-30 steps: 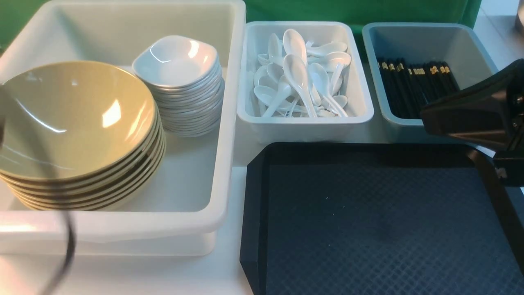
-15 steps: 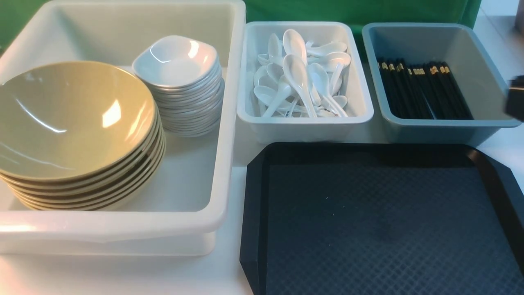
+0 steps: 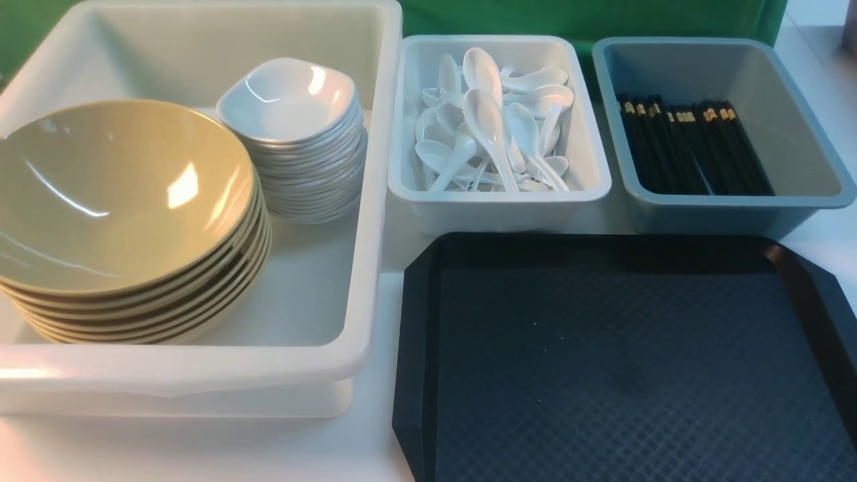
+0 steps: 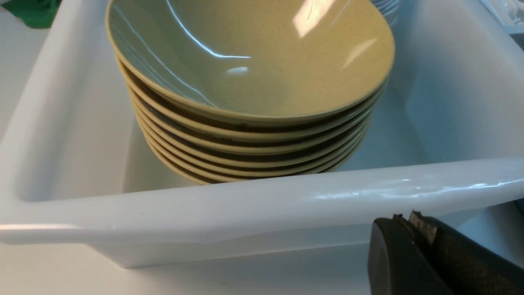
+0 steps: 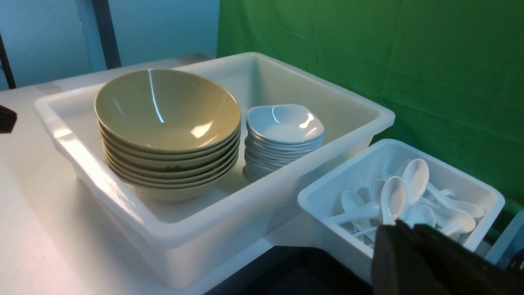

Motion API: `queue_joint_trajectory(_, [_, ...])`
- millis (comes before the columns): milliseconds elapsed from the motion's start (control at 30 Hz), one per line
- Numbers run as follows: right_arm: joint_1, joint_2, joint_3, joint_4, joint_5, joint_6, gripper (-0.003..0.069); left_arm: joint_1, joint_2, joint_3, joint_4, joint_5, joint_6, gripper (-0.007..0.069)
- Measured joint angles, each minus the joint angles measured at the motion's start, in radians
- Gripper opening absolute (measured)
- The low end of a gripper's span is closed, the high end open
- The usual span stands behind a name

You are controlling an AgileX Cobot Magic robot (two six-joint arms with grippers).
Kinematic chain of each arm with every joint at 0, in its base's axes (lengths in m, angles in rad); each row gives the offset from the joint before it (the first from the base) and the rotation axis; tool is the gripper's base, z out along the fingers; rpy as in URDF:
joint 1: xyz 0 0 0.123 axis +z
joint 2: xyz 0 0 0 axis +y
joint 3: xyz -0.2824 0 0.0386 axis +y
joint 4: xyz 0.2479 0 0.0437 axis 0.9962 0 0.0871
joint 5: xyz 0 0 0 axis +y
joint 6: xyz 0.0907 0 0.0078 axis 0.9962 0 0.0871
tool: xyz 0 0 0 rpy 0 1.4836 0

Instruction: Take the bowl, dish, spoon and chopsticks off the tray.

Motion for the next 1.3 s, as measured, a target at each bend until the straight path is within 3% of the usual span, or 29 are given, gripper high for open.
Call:
queue_joint_trajectory(433, [-0.006, -0.021, 0.052, -0.058, -0.07, 0.015, 0.0064, 0.0, 0.0, 0.0, 0.0, 0.0, 0.0, -0.0011])
queue_joint_trajectory(600, [-0.122, -0.15, 0.245, -0.406, -0.228, 0.407, 0.0031, 0.0, 0.0, 0.0, 0.0, 0.0, 0.0, -0.0011])
queue_joint_trajectory(733, [-0.245, -0.284, 0.416, -0.605, -0.251, 0.577, 0.0031, 0.0, 0.0, 0.0, 0.0, 0.0, 0.001, -0.0011])
queue_joint_trajectory(1033, [-0.479, -0.549, 0.776, -0.648, -0.289, 0.622, 0.0031, 0.0, 0.0, 0.001, 0.0, -0.001, 0.008, -0.0011])
queue_joint_trajectory(1300, [-0.501, -0.586, 0.868, -0.645, -0.259, 0.688, 0.0031, 0.0, 0.0, 0.001, 0.001, -0.001, 0.015, -0.0011])
